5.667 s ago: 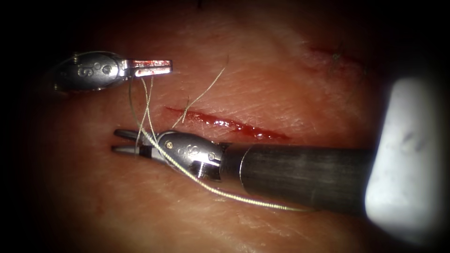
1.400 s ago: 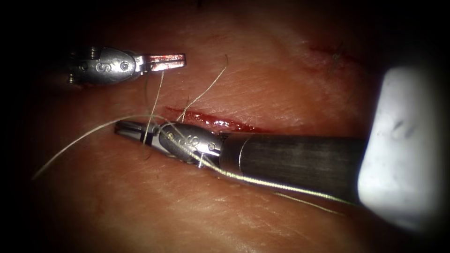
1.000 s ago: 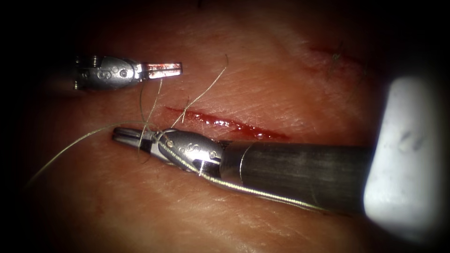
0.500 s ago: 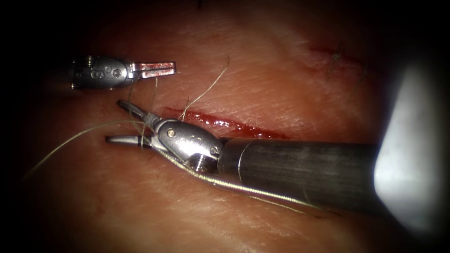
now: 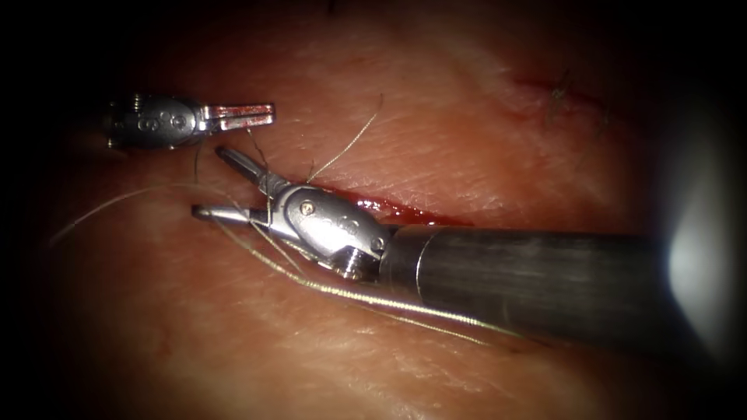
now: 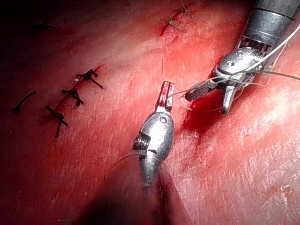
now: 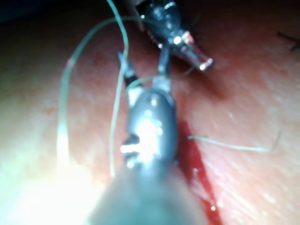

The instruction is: Wound Closure

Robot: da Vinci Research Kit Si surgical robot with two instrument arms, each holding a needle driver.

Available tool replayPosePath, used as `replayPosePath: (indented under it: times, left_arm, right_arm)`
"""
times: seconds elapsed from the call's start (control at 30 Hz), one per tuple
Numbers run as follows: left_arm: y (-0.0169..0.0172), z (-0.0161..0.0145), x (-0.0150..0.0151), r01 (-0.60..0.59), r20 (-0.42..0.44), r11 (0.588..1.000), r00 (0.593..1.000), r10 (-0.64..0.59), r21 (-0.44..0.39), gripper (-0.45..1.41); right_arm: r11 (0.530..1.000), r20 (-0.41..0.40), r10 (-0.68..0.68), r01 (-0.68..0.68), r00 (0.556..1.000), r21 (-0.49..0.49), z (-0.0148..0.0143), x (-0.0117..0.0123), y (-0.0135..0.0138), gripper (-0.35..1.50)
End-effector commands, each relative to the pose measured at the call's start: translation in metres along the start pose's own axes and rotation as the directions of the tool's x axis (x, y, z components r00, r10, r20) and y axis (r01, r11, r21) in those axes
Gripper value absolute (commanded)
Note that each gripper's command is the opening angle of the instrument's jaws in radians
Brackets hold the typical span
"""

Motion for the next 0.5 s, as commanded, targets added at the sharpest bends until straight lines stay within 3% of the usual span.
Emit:
replayPosePath:
  times: [0.03,0.5]
  left_arm:
    - [0.0004,0.0005,-0.0008,0.005,0.000,1.000,1.000,-0.005,-0.002,-0.45]
    - [0.0022,-0.0008,-0.0024,0.019,0.012,1.000,1.000,-0.019,0.003,-0.45]
  right_arm:
    - [1.000,-0.005,0.002,-0.002,1.000,-0.007,0.0001,-0.0006,0.0002,0.79]
    - [0.995,-0.014,0.000,-0.001,1.000,-0.102,-0.0029,-0.0004,0.0028,0.53]
